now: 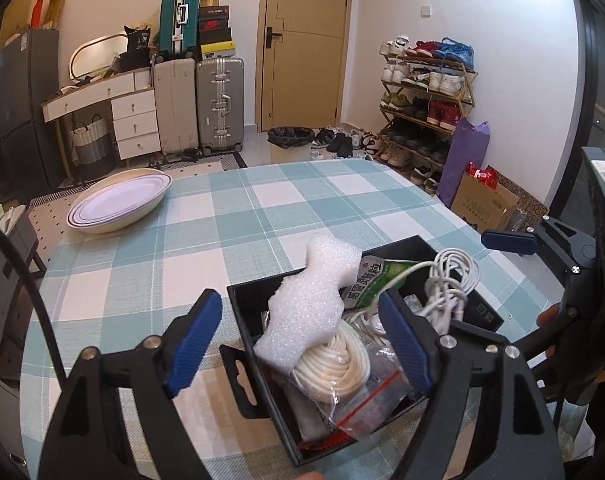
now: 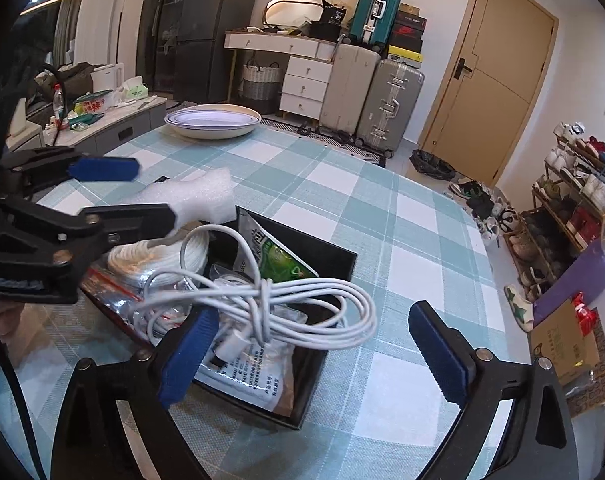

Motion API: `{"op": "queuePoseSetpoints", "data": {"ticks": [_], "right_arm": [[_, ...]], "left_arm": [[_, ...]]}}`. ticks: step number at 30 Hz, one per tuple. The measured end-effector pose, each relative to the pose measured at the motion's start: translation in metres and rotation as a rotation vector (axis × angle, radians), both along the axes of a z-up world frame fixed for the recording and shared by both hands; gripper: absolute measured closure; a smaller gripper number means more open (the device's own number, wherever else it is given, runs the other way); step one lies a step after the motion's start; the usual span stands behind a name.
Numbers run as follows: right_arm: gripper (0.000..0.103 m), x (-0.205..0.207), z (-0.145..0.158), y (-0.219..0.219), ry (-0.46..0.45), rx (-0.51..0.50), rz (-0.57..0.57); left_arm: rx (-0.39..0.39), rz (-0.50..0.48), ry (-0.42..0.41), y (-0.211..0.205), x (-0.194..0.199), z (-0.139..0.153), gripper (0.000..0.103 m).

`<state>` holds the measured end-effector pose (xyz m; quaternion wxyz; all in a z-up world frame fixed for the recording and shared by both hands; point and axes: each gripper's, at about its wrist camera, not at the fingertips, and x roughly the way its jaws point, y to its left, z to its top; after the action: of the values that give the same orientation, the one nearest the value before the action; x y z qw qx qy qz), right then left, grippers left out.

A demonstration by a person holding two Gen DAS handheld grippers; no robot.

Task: Organize soft objects

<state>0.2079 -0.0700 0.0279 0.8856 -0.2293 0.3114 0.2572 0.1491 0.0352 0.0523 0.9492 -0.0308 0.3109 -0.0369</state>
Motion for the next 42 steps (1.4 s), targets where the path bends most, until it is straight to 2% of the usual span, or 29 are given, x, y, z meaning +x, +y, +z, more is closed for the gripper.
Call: {"op": "queuePoseSetpoints", "data": {"ticks": [2, 3, 4, 9, 11, 18, 23, 30, 34, 42], "right_arm": [[0.005, -0.001, 0.001, 0.0, 0.004, -0.001, -0.002], [0.005, -0.003, 0.001, -0.001, 0.001, -0.004, -0.003], [0.005, -0.004, 0.002, -0.001, -0.002, -0.003, -0.005], [0.004, -0.013, 0.009, -0.01, -0.005, 0.041, -0.013], [0.002, -0.018, 0.013, -0.017, -0.012, 0.078, -0.012], [0.001, -0.041, 0.027, -0.049, -0.01, 0.326, 0.032], [0.001, -0.054, 0.028, -0.062, -0.016, 0.404, 0.05], [0.001, -0.068, 0.018, -0.076, -0.042, 0.436, 0.024], [0.001, -0.074, 0.013, -0.078, -0.067, 0.433, 0.022], [0.001, -0.082, 0.006, -0.075, -0.105, 0.42, 0.033]], "left_arm": [[-0.018, -0.01, -0.008, 0.0, -0.005, 0.003, 0.021], [-0.02, -0.013, -0.013, 0.0, -0.008, 0.005, 0.018], [-0.016, -0.011, -0.015, -0.001, -0.01, 0.006, 0.011], [0.003, 0.011, -0.037, 0.0, -0.025, 0.011, 0.0], [-0.001, 0.019, -0.047, 0.002, -0.03, 0.011, 0.0], [0.009, 0.061, -0.057, 0.005, -0.049, 0.008, 0.0], [0.021, 0.091, -0.065, 0.005, -0.064, 0.001, 0.0], [0.047, 0.152, -0.086, 0.002, -0.077, -0.015, 0.0], [0.021, 0.176, -0.102, 0.004, -0.081, -0.022, 0.0], [0.02, 0.205, -0.14, 0.007, -0.084, -0.025, 0.0]]}}
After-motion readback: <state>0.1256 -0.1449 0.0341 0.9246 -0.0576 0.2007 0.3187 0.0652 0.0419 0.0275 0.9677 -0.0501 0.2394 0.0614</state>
